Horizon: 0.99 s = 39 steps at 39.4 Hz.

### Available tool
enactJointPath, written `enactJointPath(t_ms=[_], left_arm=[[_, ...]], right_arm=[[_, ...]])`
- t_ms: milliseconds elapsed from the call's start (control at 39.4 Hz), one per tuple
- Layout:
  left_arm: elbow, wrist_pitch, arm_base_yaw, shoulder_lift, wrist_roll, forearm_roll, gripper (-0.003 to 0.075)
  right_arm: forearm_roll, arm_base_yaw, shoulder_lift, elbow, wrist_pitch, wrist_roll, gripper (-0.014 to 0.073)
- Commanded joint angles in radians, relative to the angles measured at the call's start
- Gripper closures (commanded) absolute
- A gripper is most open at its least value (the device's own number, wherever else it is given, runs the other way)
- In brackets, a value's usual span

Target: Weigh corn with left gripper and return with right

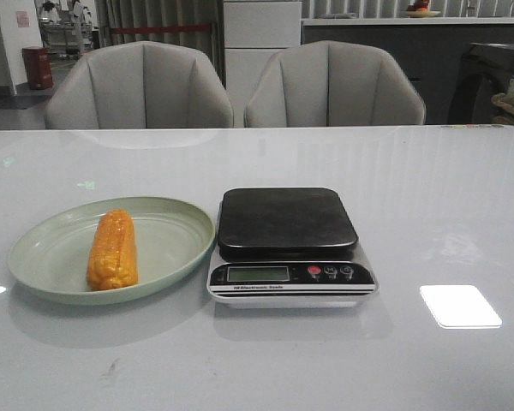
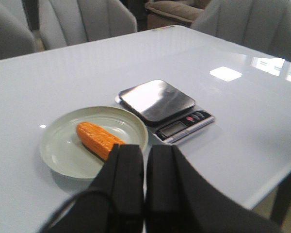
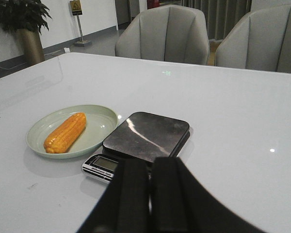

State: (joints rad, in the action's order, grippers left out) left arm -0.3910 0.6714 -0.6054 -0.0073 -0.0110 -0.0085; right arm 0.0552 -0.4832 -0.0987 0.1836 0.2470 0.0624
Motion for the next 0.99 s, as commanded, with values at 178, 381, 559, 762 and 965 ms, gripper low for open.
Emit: enactJointPath(t_ms=[178, 381, 559, 762, 965], left_arm=[[0.117, -0.336, 0.285, -0.017, 0.000, 0.056, 0.0606], [0.278, -0.578, 0.496, -0.017, 0.000, 0.056, 0.0606], [0.397, -0.687, 0.545, -0.017, -0.002, 0.054, 0.0606], [0.428, -0.693, 0.545, -0.019, -0.004, 0.035, 0.0606], [0.428, -0.698, 0.545, -0.019, -0.004, 0.035, 0.0606]], right_arm=[[-0.003, 0.005, -0.011, 0.025, -0.076, -0.014, 0.0424], [-0.003, 0.005, -0.011, 0.025, -0.076, -0.014, 0.0424], [-0.003, 0.005, -0.011, 0.025, -0.076, -0.014, 0.0424], [-0.003, 0.005, -0.011, 0.025, -0.076, -0.014, 0.0424], [-0.003, 0.005, -0.011, 0.025, -0.076, -0.014, 0.0424]])
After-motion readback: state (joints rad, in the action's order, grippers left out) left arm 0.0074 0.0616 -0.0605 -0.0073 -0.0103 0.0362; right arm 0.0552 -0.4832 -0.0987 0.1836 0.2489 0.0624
